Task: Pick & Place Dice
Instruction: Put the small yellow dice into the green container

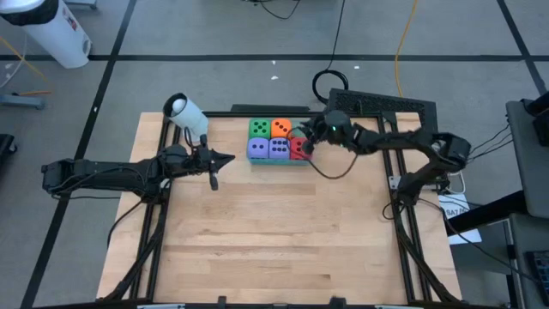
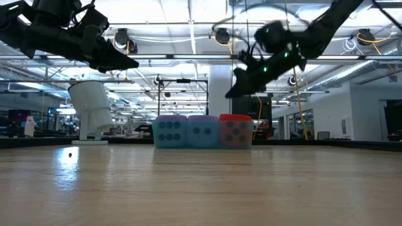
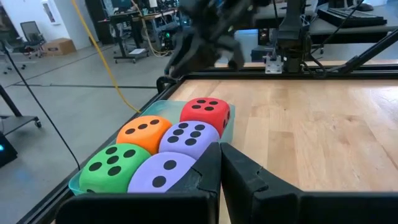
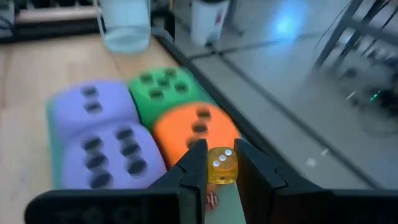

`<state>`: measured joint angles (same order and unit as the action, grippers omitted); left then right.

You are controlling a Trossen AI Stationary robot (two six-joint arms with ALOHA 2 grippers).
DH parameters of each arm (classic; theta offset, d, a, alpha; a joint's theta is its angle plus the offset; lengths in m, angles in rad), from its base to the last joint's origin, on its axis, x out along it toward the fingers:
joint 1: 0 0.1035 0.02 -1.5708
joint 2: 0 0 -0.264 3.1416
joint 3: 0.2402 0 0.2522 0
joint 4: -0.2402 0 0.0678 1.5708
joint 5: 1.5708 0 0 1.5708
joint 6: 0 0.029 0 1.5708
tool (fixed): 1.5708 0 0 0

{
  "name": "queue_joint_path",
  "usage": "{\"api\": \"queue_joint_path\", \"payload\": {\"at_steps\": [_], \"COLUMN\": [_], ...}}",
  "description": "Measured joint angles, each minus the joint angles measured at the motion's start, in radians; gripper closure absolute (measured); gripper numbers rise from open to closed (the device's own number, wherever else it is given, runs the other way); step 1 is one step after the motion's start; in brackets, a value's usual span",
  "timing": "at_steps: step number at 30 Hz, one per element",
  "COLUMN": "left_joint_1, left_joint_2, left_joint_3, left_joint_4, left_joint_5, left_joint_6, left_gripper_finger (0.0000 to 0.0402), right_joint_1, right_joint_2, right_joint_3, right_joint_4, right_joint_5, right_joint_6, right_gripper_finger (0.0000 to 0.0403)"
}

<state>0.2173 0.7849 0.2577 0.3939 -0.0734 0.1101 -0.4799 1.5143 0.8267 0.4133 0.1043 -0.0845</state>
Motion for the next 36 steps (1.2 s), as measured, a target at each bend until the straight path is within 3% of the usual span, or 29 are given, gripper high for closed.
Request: {"api": "queue_joint_path", "payload": {"at_steps": [7, 11, 19, 23, 30, 36], "left_joint_1": [0.0, 0.001, 0.001, 0.001, 0.001, 0.004], "left_joint_2": [0.0, 0.0, 0.0, 0.0, 0.124, 0.377], "left_joint_3": [0.0, 0.0, 0.0, 0.0, 0.029, 0.159], "left_joint_4": [-0.007, -0.009, -0.011, -0.012, 0.091, 0.197], "left_joint_5": [-0.011, -0.023, -0.024, -0.024, -0.006, 0.03], "left_joint_6": [0.023, 0.019, -0.015, -0.051, -0.062, -0.053], "left_gripper_finger": [0.0387, 0.0387, 0.0387, 0.0387, 0.0397, 0.0399], "right_joint_1": [-0.136, -0.135, -0.108, -0.096, -0.062, -0.052], "right_joint_2": [0.125, 0.16, 0.158, 0.158, 0.158, 0.158], "right_joint_3": [0.006, 0.006, 0.006, 0.0, -0.028, -0.029], "right_joint_4": [0.043, 0.084, 0.148, 0.144, 0.221, 0.233], "right_joint_5": [-0.203, -0.317, -0.259, -0.261, -0.254, -0.258], "right_joint_6": [0.0, -0.111, -0.17, -0.256, -0.398, -0.41], "right_gripper_finger": [0.0332, 0.0291, 0.015, 0.0101, 0.0079, 0.0079]}}
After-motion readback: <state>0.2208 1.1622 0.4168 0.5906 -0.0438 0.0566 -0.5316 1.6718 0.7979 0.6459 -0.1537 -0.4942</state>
